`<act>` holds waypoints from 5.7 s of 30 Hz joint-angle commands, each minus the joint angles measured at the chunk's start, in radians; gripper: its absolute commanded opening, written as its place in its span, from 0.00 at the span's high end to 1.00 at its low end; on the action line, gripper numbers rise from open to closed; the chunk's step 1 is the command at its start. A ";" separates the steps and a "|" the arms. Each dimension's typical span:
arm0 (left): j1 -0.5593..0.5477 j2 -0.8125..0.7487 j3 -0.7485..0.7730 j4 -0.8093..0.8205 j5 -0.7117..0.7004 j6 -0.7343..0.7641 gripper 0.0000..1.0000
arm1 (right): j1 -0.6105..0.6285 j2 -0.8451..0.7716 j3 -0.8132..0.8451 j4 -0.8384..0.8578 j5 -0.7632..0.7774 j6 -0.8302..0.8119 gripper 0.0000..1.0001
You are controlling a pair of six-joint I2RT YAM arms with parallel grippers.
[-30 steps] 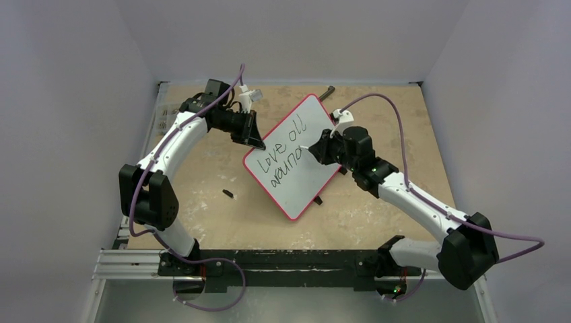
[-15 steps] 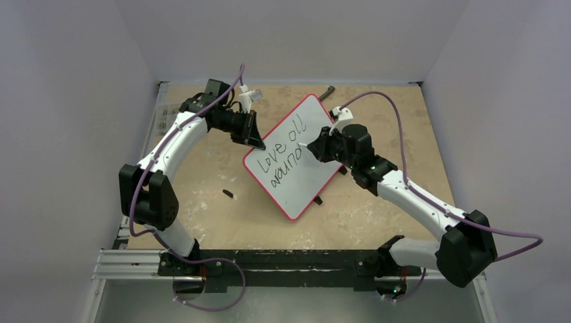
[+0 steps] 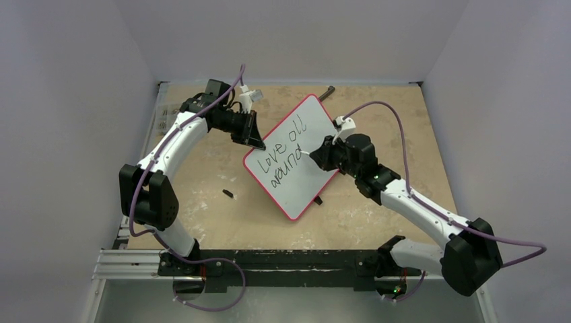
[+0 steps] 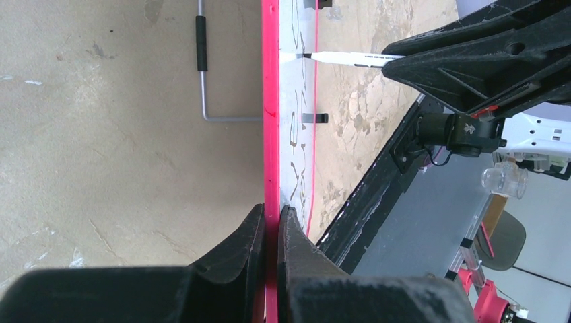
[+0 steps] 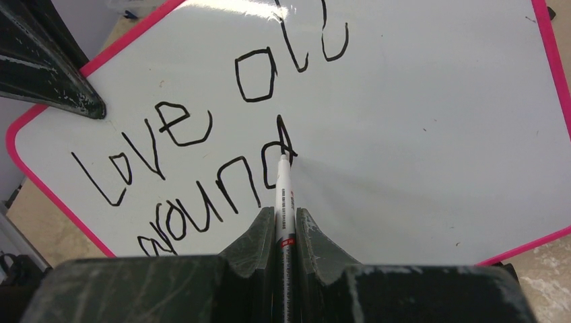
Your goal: Write a sentence on the whiteboard
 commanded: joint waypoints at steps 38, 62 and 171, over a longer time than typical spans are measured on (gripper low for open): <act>-0.010 -0.060 -0.001 0.049 -0.010 0.035 1.00 | 0.001 -0.148 0.051 -0.108 -0.068 -0.089 1.00; 0.026 -0.020 0.027 0.036 -0.078 0.010 1.00 | 0.122 -0.133 -0.073 -0.068 -0.272 -0.122 1.00; 0.060 -0.032 0.023 0.054 -0.122 -0.028 1.00 | 0.150 -0.021 -0.137 -0.103 -0.210 0.017 1.00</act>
